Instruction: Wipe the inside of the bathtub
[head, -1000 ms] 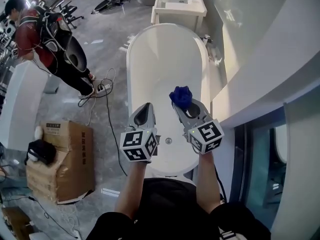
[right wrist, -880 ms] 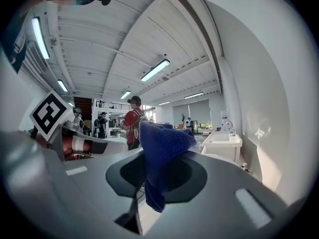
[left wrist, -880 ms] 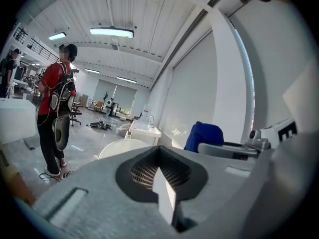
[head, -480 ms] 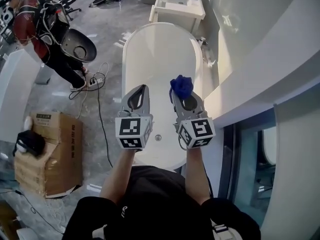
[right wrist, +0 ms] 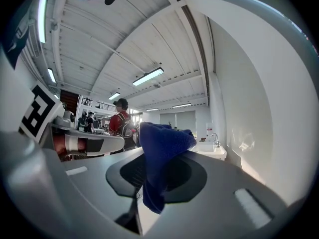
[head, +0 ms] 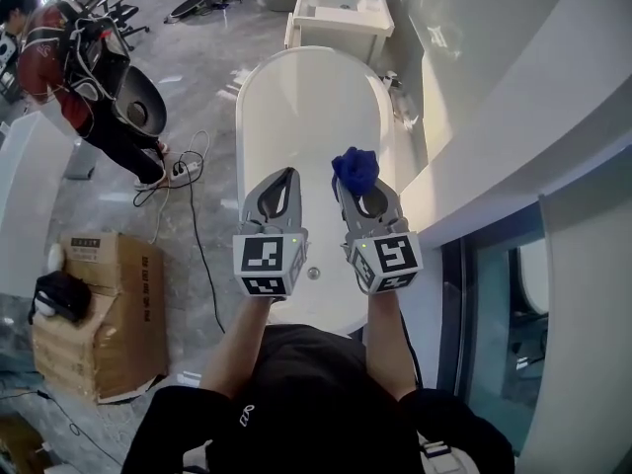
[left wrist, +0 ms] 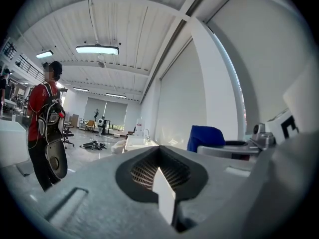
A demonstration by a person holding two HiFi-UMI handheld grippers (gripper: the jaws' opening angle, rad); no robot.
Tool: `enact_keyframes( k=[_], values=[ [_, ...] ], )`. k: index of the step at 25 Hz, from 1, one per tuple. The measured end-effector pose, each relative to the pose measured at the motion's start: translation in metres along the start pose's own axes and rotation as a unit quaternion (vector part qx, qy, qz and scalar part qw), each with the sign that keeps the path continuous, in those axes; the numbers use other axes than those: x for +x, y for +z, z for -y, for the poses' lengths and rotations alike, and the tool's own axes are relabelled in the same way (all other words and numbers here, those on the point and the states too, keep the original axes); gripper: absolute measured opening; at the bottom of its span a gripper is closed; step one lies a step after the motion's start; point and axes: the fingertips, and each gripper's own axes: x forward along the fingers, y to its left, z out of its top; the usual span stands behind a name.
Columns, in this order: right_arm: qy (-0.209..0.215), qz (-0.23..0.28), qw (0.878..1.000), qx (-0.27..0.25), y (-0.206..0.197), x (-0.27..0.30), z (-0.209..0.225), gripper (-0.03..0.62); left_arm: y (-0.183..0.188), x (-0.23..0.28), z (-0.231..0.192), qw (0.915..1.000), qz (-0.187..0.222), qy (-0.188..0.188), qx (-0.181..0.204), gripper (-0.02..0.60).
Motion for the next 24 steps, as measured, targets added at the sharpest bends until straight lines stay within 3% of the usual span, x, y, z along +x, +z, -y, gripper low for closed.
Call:
enact_keyframes(
  k=[24],
  values=[
    [0.017,-0.005,1.0,-0.002,0.001,-0.008,-0.001,0.074,-0.004,-0.004,0.013,1.0,-0.007,0.007,0.002,0.002]
  ],
)
